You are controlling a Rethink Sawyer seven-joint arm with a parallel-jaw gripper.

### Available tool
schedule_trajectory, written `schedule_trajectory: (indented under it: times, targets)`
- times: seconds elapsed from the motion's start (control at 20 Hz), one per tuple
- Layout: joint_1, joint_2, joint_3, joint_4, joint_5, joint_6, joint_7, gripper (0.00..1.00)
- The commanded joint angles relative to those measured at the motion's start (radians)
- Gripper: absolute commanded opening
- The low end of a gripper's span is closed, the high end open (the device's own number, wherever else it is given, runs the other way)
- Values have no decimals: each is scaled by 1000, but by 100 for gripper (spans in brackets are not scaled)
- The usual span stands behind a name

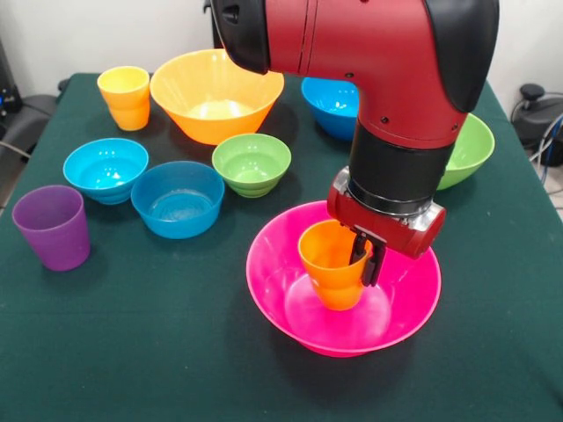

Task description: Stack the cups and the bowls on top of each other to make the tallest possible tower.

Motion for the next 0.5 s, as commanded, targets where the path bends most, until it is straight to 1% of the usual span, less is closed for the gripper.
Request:
schedule_trajectory:
  times: [0.05,0.25,0.4,0.5]
  targets:
    - [-7,43,112,-12,-12,-28,-72,0]
    - [-7,43,112,-9,-13,-35,-73,0]
    - [-5,39,109,0,-17,-58,-66,0]
    - [-4,39,106,-5,-14,-45,-62,0]
